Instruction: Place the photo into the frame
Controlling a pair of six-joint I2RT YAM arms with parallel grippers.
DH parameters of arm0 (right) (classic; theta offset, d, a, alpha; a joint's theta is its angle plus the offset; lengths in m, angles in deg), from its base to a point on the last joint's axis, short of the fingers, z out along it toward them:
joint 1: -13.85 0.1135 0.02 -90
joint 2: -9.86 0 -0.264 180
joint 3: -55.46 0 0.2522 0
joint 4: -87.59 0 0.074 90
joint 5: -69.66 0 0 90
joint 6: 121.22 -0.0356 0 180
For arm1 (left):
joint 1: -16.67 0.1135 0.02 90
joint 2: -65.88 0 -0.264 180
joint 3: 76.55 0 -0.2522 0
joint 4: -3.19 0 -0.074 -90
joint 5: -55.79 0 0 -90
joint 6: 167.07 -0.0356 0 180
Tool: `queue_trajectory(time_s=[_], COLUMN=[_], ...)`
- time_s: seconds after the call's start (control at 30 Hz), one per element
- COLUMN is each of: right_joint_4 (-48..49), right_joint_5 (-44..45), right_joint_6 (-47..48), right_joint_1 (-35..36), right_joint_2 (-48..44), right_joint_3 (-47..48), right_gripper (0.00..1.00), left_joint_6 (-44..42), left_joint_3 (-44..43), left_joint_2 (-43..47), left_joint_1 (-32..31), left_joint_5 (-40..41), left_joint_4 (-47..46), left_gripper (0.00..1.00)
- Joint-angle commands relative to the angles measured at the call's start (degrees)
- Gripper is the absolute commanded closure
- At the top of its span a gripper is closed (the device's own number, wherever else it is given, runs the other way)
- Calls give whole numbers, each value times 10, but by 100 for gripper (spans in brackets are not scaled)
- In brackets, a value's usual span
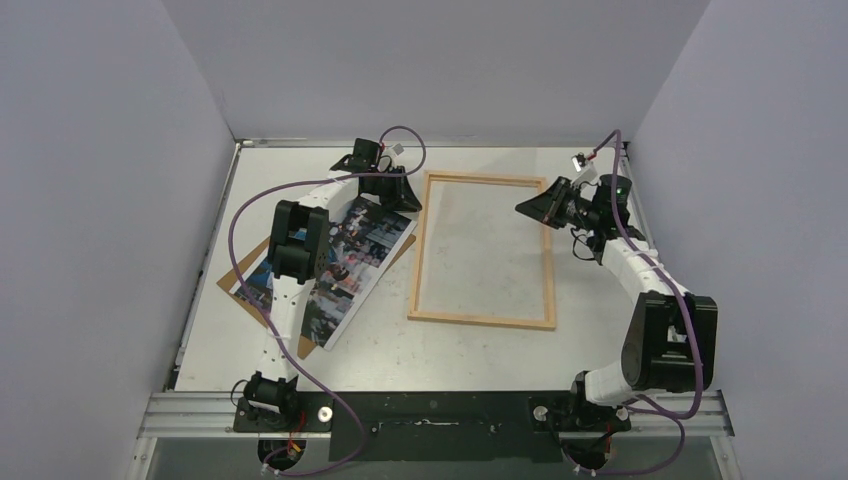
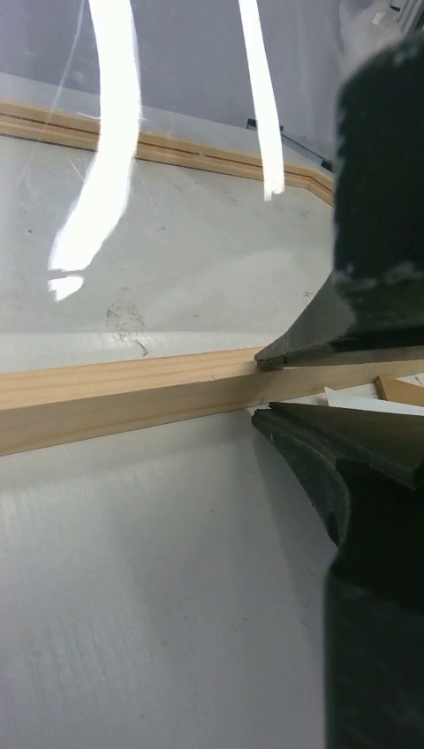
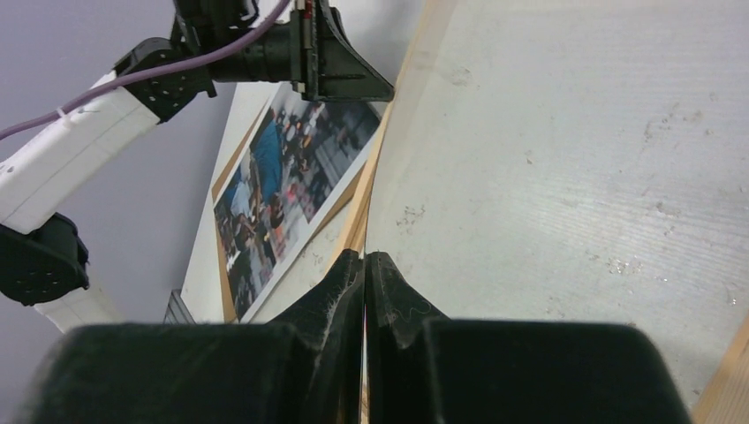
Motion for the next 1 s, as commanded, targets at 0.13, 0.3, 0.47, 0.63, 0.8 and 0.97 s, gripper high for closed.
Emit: queue_trajectory(time_s=[0.13,0.3,0.47,0.63,0.8,0.97], right_joint_4=[14,38,49,63,73,72], right_joint_5=[-24,-20,-14,-11,-10,-8], right_joint_6=[12,-4,-9,-13,-15,-7], right_joint_1=[6,13,25,31,35,35], right_joint_2=[-44,-34,-23,-8,1,4], right_joint_3=[25,21,32,37,45,51], right_gripper=[100,100,100,100,100,100], left_joint_6=[-3,-2,1,4,5,5], left_joint_3=[-22,-20,-19,-19,-19,-20], left_joint_2=[-45,-47,-49,-49,-49,-50], left_joint_1=[11,12,14,15,16,17], left_joint_5=[42,41,36,33,29,27], left_joint_4=[23,25,25,24,22,23], left_gripper=[82,82,82,83,84,84])
